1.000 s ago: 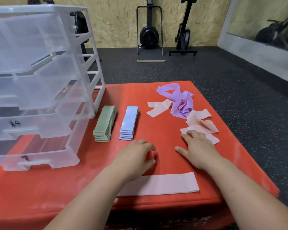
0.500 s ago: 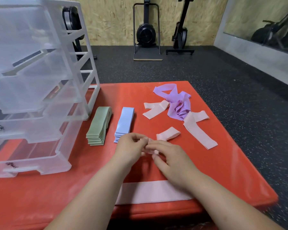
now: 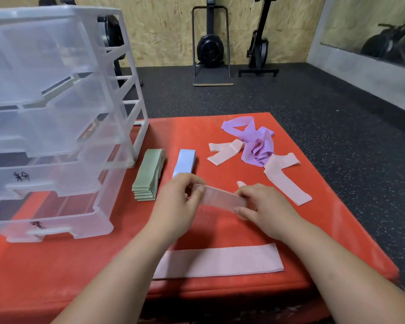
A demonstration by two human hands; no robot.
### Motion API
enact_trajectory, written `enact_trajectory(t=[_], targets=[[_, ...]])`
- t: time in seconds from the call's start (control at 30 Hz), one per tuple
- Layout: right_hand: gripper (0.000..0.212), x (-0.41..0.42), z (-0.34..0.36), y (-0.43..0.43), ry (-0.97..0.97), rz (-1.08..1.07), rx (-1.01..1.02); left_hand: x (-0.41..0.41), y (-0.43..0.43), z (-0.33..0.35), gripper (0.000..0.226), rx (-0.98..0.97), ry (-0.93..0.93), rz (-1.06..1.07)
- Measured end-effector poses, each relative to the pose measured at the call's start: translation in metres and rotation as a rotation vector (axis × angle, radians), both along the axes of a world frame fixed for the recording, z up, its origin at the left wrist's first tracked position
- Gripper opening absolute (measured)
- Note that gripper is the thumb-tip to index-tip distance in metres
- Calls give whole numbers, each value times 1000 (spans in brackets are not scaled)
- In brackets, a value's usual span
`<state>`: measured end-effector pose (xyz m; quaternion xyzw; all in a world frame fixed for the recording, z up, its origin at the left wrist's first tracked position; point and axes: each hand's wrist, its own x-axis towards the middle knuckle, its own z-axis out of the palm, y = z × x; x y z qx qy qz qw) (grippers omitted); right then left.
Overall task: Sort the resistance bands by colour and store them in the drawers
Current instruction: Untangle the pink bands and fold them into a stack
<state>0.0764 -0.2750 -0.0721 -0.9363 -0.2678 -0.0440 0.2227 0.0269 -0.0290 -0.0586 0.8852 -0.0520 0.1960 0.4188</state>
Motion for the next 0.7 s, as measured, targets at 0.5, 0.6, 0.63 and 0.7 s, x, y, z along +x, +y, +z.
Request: enact_trajectory(t=[0.5,0.6,0.63,0.7], targets=[[21,6,13,-73,305,-185,251,-14,62,-8,8,-120,200,334],[29,-3,15,-73,430,-191,487,-23,67,-7,6,-138,239,312],[31,-8,18,-72,463,-185,541,-27,69,-6,7,-143,248,300],[31,-17,22,-71,495,-170,592,-34,72,-5,7,-155,251,273]])
